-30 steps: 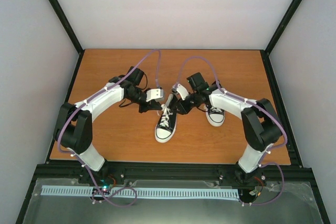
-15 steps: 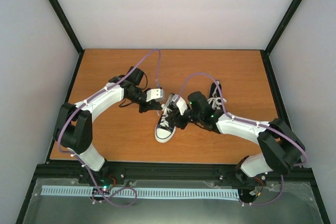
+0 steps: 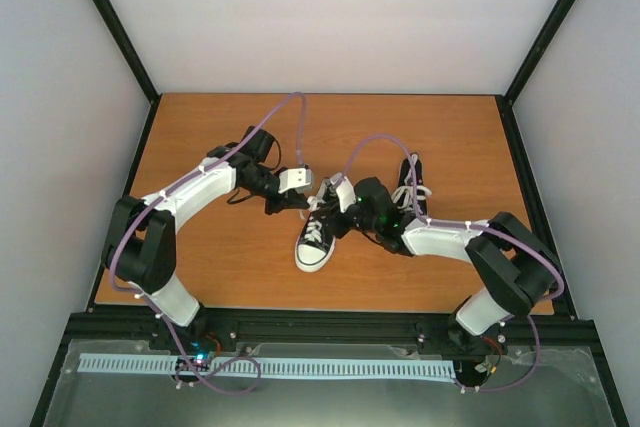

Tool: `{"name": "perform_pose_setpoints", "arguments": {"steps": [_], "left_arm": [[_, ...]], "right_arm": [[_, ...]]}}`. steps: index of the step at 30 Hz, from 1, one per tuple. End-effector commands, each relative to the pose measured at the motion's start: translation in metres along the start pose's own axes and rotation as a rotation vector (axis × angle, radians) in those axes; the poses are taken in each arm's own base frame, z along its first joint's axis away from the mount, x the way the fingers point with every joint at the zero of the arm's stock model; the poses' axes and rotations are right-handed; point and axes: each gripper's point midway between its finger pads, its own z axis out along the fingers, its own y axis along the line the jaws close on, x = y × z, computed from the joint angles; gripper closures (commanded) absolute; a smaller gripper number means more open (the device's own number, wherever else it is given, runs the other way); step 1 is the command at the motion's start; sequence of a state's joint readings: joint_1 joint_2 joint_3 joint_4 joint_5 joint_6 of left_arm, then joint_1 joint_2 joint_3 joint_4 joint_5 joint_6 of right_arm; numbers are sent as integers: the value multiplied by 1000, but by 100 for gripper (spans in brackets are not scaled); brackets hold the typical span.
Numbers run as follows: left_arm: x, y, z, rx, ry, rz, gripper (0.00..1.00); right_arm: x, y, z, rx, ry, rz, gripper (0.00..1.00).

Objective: Tie the shoes
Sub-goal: Cross the shoelace with the shoelace.

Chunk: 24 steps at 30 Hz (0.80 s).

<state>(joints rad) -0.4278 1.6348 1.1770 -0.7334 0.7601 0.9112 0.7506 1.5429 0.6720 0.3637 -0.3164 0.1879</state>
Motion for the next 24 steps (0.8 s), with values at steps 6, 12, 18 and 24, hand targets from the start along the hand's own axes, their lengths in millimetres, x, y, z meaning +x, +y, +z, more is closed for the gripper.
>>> {"name": "perform_pose_setpoints", "arguments": {"steps": [6, 12, 18, 24], "left_arm": [[-16, 2, -2, 7, -45, 29, 99], [-15, 4, -3, -1, -36, 30, 99], [-12, 10, -2, -24, -18, 26, 99], [4, 25, 6, -85, 36, 10, 99]], "right_arm": [[-20, 8, 18, -57, -46, -16, 65], [-13, 18, 17, -118, -15, -26, 74], [-3, 17, 7, -90, 50, -26, 94], [20, 60, -25, -299, 234, 7, 95]]}}
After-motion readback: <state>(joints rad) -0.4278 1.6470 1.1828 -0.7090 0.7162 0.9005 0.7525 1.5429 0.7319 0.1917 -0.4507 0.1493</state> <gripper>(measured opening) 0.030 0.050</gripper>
